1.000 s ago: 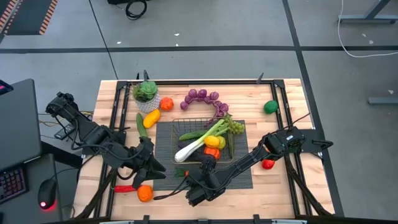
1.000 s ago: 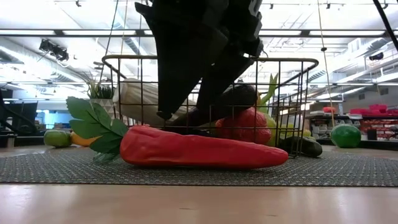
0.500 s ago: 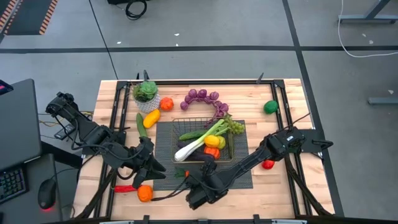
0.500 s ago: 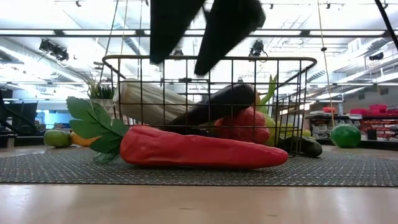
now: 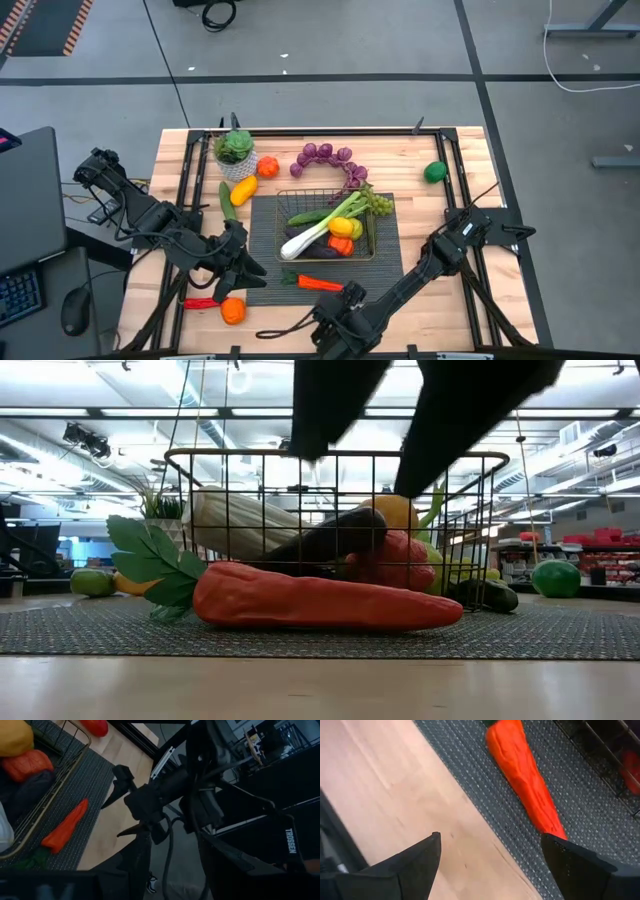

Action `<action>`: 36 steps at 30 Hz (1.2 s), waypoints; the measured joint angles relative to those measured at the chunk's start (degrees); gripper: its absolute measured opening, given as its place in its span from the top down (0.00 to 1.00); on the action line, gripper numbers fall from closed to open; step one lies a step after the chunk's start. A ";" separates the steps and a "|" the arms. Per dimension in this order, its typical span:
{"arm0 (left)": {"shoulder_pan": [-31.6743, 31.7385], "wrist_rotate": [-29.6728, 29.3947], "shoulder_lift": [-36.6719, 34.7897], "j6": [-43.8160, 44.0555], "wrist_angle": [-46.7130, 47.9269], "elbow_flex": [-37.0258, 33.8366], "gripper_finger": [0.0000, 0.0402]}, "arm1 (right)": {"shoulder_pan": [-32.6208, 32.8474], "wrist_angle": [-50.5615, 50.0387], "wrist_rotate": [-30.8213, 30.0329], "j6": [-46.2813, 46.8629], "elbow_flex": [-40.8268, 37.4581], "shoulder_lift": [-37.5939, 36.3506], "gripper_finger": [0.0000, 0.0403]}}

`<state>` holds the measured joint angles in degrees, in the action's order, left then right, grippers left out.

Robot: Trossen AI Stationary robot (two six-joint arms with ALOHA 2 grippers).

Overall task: Build produce basket
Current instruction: Put the orange carrot into the gold wire basket

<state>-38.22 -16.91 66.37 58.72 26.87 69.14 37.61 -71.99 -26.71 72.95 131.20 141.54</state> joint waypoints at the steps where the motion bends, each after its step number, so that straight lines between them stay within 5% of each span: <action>1: 0.00 0.01 0.00 -0.21 0.00 0.00 0.57 | 0.19 -0.01 -0.62 0.57 0.01 0.42 0.14; 8: 0.00 0.02 0.00 -0.10 -0.03 0.00 0.57 | -0.09 -2.58 -6.80 3.03 0.04 2.75 0.14; 16: 0.00 0.02 0.00 1.98 -0.12 0.02 0.57 | -1.34 -9.23 -9.51 21.44 -4.84 2.83 0.14; 36: 0.00 0.00 0.00 6.19 -0.04 0.02 0.57 | -5.98 5.01 -7.27 6.97 -9.76 2.84 0.14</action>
<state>-38.22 -16.91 66.37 64.91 26.83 69.17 31.63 -66.99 -33.98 79.93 121.45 144.38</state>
